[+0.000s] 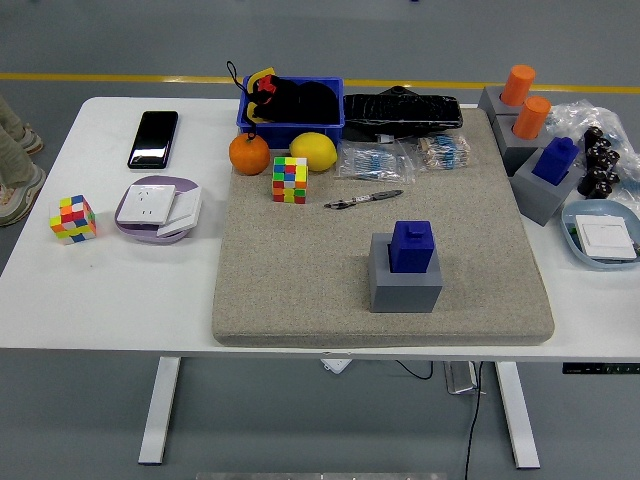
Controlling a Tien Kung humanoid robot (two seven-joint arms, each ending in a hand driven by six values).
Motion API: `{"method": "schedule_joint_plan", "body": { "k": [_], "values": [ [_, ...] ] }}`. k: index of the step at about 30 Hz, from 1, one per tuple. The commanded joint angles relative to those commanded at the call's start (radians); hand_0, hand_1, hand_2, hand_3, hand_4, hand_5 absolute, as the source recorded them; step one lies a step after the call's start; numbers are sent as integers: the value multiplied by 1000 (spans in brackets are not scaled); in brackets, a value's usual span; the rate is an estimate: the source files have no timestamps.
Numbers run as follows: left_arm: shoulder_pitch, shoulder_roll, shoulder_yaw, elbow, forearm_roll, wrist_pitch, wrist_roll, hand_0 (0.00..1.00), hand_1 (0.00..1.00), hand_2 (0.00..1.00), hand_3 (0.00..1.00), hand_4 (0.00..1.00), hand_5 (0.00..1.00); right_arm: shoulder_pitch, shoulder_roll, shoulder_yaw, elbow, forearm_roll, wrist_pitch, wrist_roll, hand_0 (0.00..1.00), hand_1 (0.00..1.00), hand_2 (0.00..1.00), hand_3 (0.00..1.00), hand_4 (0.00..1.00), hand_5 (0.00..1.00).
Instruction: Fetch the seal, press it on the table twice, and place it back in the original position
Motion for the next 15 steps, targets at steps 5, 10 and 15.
{"method": "schedule_joint_plan", "body": {
  "k": [5,10,15],
  "values": [
    [1,-3,6,1,-4,-2,1,795,747,737,775,804,471,-3,-2,6,4,2,0,0,927,893,880,842,998,816],
    [-3,-1,-6,0,5,-3,-1,795,747,737,775,804,471,-22,-1,27,6,3,0,-2,927,893,880,842,998,816],
    [-4,1,-2,0,2,-3,-1,795,747,736,775,803,469,-29,3,37,7,1,1,-3,927,892,880,842,998,815]
  ]
}}
